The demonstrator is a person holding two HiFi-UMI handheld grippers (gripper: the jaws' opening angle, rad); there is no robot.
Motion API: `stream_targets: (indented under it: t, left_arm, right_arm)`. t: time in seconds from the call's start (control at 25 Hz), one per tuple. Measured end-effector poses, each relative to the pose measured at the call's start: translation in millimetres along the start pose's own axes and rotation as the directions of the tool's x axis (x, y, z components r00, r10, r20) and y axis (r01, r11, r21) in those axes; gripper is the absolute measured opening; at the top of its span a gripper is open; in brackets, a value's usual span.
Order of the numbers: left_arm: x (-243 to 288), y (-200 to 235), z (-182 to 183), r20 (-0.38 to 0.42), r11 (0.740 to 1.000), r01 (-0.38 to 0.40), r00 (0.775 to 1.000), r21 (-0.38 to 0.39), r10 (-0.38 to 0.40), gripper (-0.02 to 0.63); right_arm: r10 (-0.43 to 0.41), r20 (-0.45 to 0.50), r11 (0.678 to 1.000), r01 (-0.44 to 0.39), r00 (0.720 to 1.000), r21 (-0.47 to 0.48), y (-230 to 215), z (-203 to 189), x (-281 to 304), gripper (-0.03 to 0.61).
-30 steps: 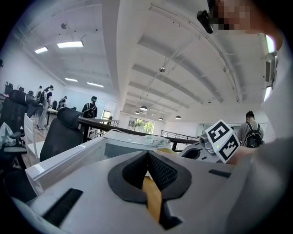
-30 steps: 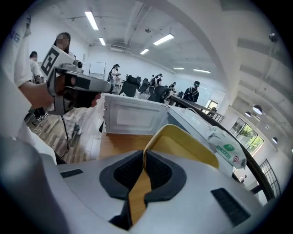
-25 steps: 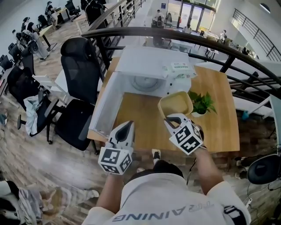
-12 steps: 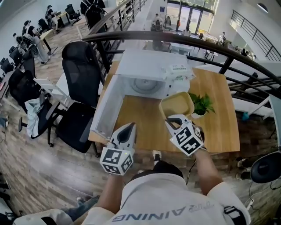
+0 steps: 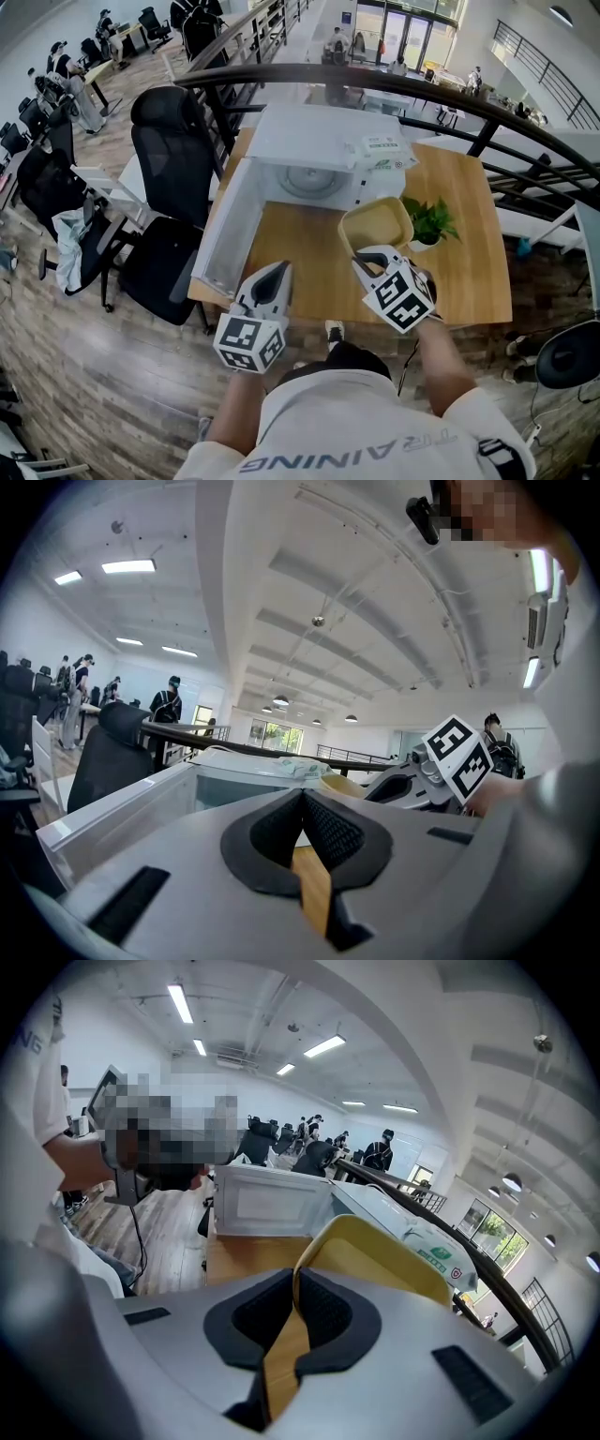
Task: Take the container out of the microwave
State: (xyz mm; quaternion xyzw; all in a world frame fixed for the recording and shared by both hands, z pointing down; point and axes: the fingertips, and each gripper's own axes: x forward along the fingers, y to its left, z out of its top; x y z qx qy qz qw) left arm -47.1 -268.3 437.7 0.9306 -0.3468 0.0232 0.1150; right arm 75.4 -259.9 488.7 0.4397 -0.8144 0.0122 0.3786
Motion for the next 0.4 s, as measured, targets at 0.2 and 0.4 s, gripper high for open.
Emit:
stream_targets:
  t: [0.2,0.4]
  left_arm:
    - [0.0,0.1,-3.7,-0.002,1.0,-0.001,1.0,-0.003,0.001,0.031]
    - [0.7,3.7,-3.8,0.003,1.0,-0.003,1.0,-0.009,0.003,0.031]
  right_arm:
    - [0.005,0.002,1.0,-0.005,1.0,-0.004,3.0,-0.8,1.3,0.04]
    - [0.004,0.008,1.0,-0.004,1.0,-0.014,2.9,3.3,3.2,0.04]
